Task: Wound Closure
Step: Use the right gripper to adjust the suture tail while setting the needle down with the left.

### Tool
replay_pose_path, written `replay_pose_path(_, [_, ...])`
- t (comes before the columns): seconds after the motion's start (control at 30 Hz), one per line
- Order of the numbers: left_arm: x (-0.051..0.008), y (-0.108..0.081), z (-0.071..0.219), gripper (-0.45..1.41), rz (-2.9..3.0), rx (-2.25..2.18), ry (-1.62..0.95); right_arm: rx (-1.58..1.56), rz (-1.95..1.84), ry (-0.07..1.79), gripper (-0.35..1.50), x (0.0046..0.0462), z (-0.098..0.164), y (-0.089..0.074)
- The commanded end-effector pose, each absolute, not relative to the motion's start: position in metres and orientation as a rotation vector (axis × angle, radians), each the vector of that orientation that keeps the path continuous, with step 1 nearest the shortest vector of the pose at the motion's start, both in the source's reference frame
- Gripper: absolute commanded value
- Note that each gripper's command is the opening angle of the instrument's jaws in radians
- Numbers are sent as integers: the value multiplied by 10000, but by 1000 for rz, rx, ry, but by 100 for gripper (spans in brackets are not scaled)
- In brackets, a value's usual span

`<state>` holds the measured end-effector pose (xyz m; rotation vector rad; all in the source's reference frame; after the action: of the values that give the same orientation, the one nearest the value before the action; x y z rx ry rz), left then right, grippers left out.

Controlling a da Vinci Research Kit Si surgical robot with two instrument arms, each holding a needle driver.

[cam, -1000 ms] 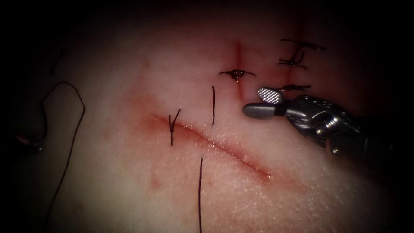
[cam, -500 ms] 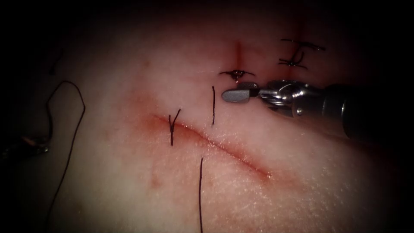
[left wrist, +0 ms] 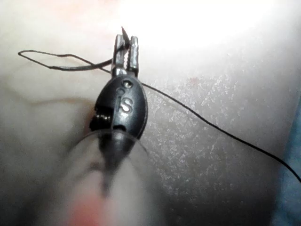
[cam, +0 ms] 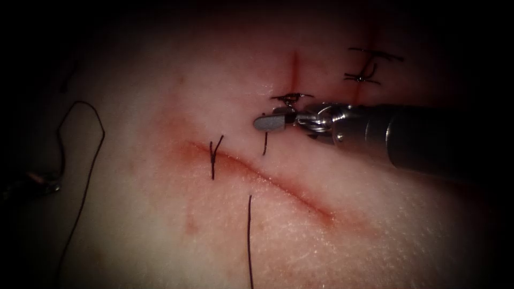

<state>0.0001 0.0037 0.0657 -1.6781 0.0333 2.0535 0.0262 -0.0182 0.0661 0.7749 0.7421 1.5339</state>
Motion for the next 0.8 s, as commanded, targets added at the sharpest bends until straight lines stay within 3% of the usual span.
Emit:
replay_pose_path(0.03, [-4, 32, 663, -45, 2054, -1678, 29, 782, 1525, 748, 129, 276, 662, -179])
replay_pose_path(0.17, [-4, 31, 663, -45, 2054, -1678, 30, 795, 1503, 721, 113, 281, 660, -181])
replay_pose_path(0.23, [-4, 31, 663, -45, 2050, -1677, 26, 770, 1478, 701, 56, 281, 660, -182])
replay_pose_path(0.27, [-4, 30, 663, -45, 2050, -1677, 26, 712, 1417, 688, -35, 281, 661, -182])
replay_pose_path(0.5, [-3, 30, 663, -45, 2053, -1677, 23, 620, 1393, 713, -35, 278, 661, -175])
replay_pose_path(0.8, [-6, 37, 672, -45, 2064, -1656, 22, 519, 1326, 1057, -35, 270, 624, -156])
